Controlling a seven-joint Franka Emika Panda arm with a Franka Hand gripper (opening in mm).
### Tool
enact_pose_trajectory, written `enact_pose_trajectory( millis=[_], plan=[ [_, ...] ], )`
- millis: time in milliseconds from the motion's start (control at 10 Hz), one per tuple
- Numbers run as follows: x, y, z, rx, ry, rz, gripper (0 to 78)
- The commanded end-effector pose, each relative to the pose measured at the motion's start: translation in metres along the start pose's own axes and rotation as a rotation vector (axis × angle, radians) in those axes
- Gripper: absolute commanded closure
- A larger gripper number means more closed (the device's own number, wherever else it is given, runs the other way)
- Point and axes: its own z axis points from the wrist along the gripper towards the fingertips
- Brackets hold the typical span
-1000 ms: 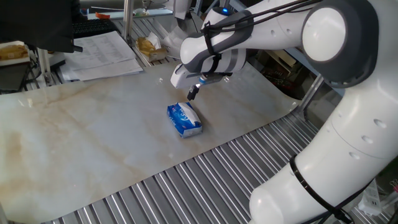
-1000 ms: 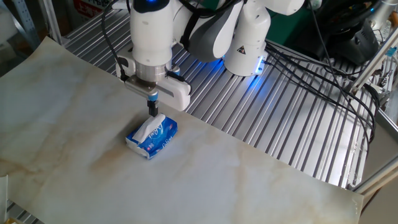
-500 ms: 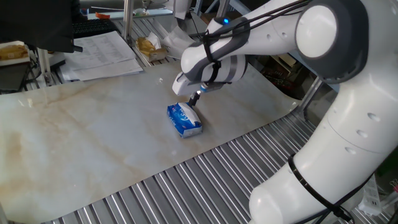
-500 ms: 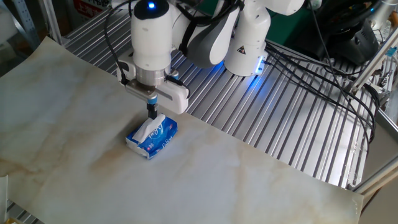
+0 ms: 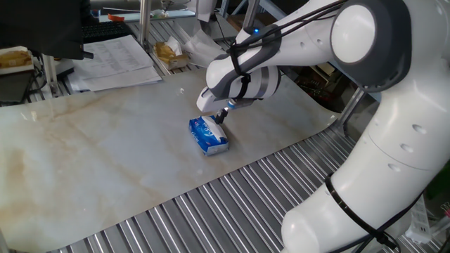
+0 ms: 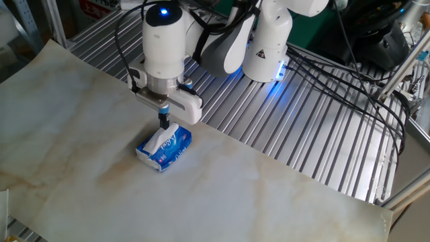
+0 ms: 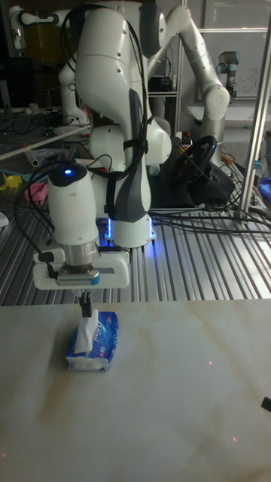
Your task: Pull out a napkin
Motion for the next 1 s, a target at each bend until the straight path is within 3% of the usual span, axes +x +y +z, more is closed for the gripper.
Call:
enact_pose_trajectory(
  millis=[100, 800, 1000],
  plan=[
    [0.0036, -0.0029, 0.0074, 0.004, -0.005, -0.001, 77.6],
    [0.008, -0.0047, 0.0154, -0.006, -0.002, 0.026, 77.6],
    [0.008, -0.0047, 0.0154, 0.003, 0.014, 0.028, 77.6]
  ],
)
